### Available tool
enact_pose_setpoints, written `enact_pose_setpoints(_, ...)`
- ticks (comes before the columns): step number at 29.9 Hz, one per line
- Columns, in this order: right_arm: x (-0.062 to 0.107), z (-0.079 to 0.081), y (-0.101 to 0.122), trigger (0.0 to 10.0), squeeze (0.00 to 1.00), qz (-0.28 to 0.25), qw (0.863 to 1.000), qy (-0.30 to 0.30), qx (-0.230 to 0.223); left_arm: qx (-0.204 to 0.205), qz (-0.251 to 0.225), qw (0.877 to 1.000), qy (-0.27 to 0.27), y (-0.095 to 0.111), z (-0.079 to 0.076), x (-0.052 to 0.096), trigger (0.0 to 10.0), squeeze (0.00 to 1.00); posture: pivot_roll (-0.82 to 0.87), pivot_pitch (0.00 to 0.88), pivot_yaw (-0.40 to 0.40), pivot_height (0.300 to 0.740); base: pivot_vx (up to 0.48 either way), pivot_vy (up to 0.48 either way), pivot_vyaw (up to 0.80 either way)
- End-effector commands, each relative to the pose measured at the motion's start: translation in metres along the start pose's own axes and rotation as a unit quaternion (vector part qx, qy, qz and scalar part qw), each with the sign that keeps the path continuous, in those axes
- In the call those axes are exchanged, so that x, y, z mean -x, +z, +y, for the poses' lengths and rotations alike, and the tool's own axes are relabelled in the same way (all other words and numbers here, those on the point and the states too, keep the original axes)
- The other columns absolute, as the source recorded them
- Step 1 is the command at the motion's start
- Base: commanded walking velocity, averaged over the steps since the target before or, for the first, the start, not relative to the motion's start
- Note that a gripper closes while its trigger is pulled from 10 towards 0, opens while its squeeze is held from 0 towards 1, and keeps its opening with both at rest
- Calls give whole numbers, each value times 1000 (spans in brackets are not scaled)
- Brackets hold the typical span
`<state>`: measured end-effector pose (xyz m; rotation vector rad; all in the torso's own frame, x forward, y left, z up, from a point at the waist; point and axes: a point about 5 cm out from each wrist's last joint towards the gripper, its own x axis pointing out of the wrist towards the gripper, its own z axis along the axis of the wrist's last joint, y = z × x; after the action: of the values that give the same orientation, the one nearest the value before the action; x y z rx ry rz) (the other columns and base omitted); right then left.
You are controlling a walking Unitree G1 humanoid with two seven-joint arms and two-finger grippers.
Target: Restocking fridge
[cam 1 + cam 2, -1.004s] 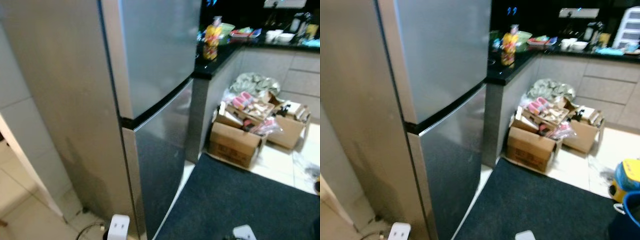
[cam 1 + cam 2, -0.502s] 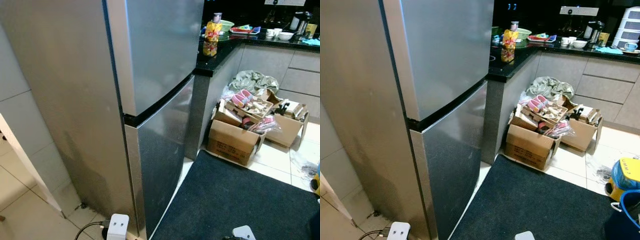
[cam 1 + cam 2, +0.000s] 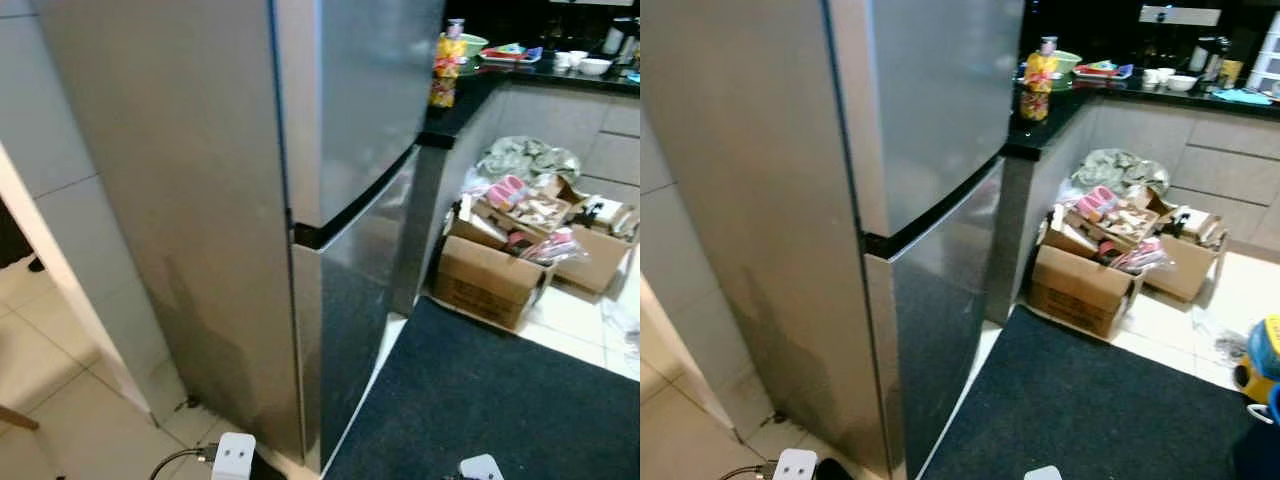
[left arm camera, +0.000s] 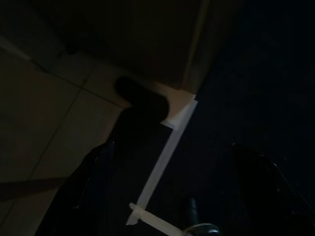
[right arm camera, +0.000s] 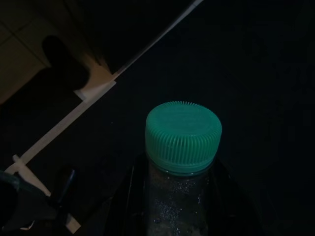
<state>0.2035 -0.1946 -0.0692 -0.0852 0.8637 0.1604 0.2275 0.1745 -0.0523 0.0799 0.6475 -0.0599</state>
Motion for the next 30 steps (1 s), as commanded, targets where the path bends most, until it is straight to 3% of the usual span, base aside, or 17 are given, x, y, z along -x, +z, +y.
enact_pose_setpoints(1,2,-3,-3,10000,0,0,1000,-3,4,-12,1,1000,-4,-3,1,2,10000,0,-64,65,-7,740,0,0,0)
enact_pose_setpoints(18,1,-2,0,10000,0,-13,1000,0,6,-12,-11,1000,0,1,2,1,10000,0,-67,59,-9,740,0,0,0)
enact_pose_setpoints(30,2,-4,-1,10000,0,-12,1000,-2,4,-9,-18,1000,-2,3,2,1,10000,0,-67,57,-6,740,442,0,0)
